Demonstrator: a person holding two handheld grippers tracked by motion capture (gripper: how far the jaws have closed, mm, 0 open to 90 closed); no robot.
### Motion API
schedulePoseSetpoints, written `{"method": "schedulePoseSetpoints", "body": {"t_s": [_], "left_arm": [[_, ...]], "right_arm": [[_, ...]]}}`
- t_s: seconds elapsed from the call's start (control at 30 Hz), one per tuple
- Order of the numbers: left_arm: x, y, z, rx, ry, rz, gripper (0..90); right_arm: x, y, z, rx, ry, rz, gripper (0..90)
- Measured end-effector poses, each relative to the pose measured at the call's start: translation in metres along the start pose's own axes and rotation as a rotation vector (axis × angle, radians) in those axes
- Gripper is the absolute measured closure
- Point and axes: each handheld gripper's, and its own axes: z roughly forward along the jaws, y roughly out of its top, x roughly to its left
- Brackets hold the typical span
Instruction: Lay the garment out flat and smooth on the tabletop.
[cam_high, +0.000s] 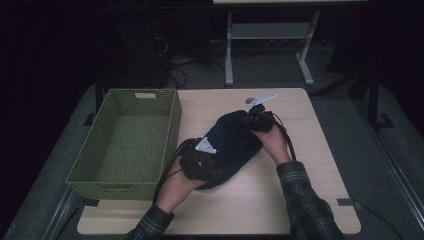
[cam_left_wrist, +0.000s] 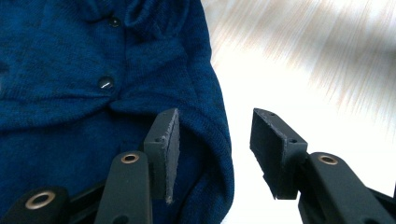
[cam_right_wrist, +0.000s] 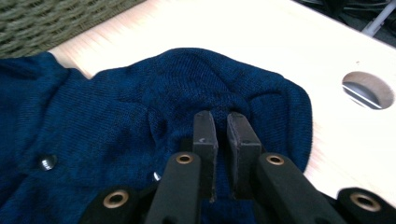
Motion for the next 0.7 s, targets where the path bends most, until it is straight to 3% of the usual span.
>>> {"method": "schedulePoseSetpoints", "body": {"t_s": [0.17,0.27,0.5,0.57,0.7], "left_arm": [[-0.001,0.0,0.001,0.006,0.001,0.006,52.1],[0.001,-0.001,0.0,0.012,-0.001,0.008,51.8],[0.003,-0.001,-0.002,0.008,0.006,0.001,51.6],[0.001,-0.001,-0.002,-0.005,0.012,-0.008,51.6],[0.001,0.0,-0.002,-0.009,0.015,-0.01,52.4]], "right_arm": [[-0.001,-0.002,0.016,0.012,-0.01,0.014,82.2],[-0.003,-0.005,0.021,0.014,-0.001,0.041,72.7],[0.001,-0.007,-0.003,-0.027,0.025,0.064,54.4],[0.005,-0.01,-0.014,-0.033,0.007,0.057,54.9],[0.016,-0.019,-0.034,-0.049,0.035,0.034,69.8]]}}
